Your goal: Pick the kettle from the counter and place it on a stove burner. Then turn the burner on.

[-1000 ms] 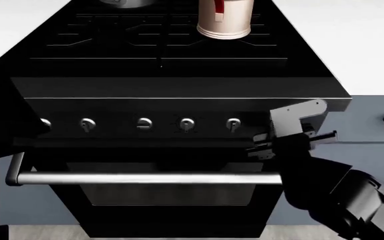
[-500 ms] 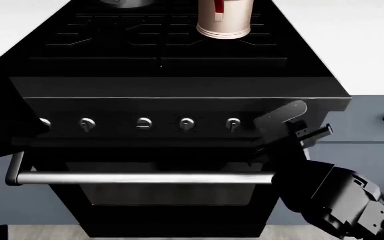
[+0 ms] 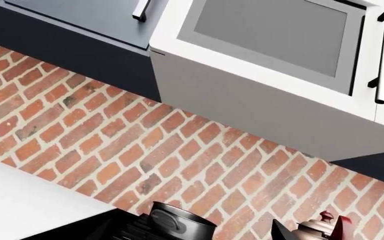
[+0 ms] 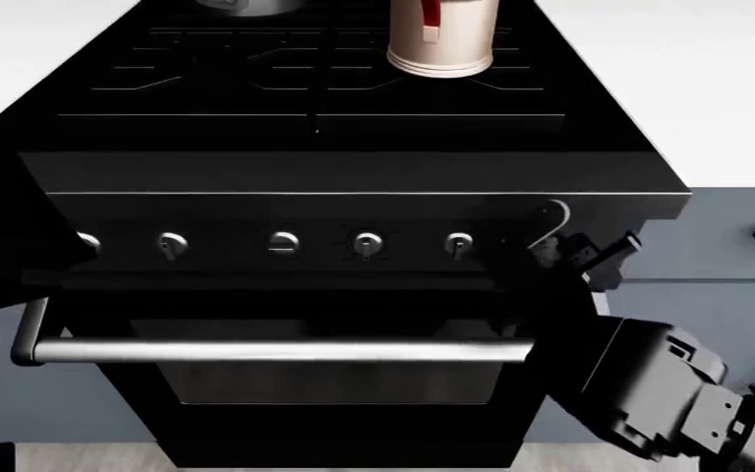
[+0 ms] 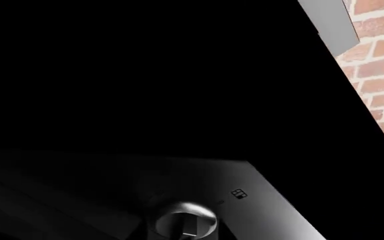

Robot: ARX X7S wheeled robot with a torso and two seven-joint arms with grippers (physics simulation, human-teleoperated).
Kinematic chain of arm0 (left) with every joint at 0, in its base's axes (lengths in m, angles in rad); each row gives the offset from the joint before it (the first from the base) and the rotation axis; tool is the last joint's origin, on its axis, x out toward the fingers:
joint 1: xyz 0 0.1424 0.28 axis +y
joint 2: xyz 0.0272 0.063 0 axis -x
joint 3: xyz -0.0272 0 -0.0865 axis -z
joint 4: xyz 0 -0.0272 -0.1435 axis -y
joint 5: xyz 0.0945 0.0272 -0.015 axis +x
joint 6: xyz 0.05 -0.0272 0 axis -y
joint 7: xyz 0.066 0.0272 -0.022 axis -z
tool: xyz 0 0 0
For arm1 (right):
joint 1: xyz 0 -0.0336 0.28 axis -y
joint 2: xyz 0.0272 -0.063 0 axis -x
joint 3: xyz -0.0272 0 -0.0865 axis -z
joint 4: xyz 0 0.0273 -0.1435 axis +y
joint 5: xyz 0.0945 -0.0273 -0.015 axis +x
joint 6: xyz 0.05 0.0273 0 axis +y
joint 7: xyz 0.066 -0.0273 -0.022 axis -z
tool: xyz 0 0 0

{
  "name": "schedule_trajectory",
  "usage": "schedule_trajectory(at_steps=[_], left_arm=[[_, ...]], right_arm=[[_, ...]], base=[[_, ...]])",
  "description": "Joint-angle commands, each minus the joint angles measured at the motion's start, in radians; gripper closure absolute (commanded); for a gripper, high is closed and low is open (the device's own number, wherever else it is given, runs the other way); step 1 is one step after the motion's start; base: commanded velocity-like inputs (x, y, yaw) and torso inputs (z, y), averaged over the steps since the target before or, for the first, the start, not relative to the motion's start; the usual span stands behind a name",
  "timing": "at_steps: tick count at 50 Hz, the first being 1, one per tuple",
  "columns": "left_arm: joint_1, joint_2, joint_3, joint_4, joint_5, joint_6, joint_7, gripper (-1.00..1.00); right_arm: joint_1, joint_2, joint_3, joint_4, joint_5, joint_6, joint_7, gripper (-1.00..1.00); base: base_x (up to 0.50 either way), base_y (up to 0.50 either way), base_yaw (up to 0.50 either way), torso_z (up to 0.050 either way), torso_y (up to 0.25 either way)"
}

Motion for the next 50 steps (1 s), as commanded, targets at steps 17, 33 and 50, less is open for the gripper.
schedule_trajectory(at_steps=[17, 33, 50], left_arm=[[0.003, -0.008, -0.001, 0.006, -0.004, 0.005, -0.008, -1.00], [0.001, -0.011, 0.002, 0.002, -0.007, 0.008, -0.009, -1.00], [0.005, -0.015, 0.002, 0.007, -0.008, 0.012, -0.012, -1.00]], right_arm=[[0.128, -0.083, -0.180, -0.051, -0.047, 0.191, -0.040, 1.00], [0.158, -0.081, -0.210, -0.087, -0.052, 0.253, -0.035, 1.00], [0.129, -0.005, -0.112, -0.259, 0.023, 0.272, 0.053, -1.00]], base=[[0.00, 0.00, 0.00, 0.000, 0.000], [0.00, 0.00, 0.00, 0.000, 0.000], [0.00, 0.00, 0.00, 0.000, 0.000]])
